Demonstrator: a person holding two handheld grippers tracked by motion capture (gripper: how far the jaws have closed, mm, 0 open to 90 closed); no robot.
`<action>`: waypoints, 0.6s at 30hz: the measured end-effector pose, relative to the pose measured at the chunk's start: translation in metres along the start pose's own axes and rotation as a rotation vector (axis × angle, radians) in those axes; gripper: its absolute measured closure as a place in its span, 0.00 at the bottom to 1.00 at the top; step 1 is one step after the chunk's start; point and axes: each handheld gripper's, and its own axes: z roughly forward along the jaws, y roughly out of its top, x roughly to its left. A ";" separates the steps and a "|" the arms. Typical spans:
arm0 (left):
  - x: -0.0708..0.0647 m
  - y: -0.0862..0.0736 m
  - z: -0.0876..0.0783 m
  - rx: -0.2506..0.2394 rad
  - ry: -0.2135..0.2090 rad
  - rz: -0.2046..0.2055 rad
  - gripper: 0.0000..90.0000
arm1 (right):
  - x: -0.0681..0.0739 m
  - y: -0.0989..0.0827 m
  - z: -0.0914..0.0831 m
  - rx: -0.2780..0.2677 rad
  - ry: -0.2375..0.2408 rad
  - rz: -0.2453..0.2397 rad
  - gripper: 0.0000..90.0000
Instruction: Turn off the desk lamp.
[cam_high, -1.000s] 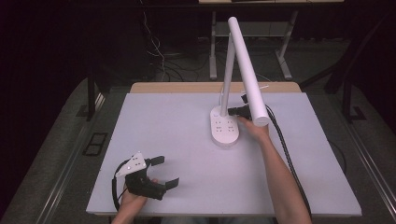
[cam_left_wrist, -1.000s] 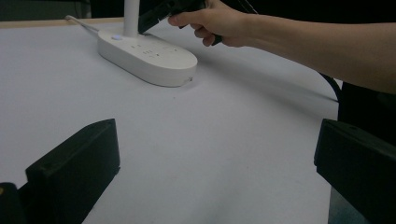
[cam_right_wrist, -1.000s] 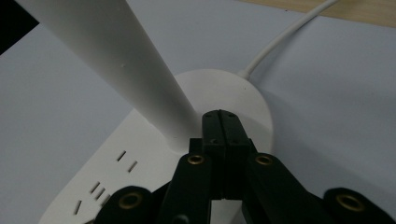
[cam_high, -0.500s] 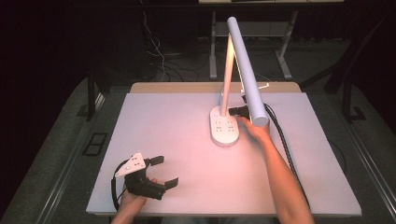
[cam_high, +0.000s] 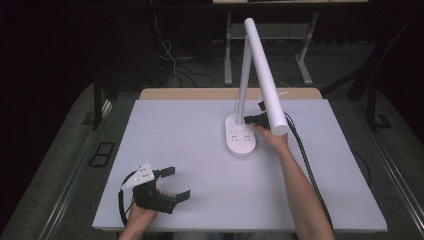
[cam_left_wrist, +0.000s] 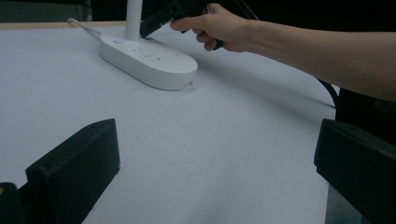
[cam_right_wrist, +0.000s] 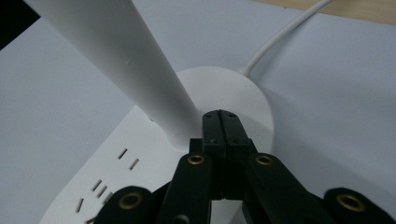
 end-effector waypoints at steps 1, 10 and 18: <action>0.000 0.000 0.000 0.001 0.000 0.001 0.00 | 0.000 0.000 0.000 0.000 0.000 0.000 1.00; 0.001 0.000 -0.001 0.000 0.003 -0.002 0.00 | 0.001 0.000 -0.001 -0.006 -0.003 0.008 1.00; 0.000 0.000 0.000 0.001 0.004 0.004 0.00 | 0.002 0.000 -0.001 -0.005 -0.008 0.007 1.00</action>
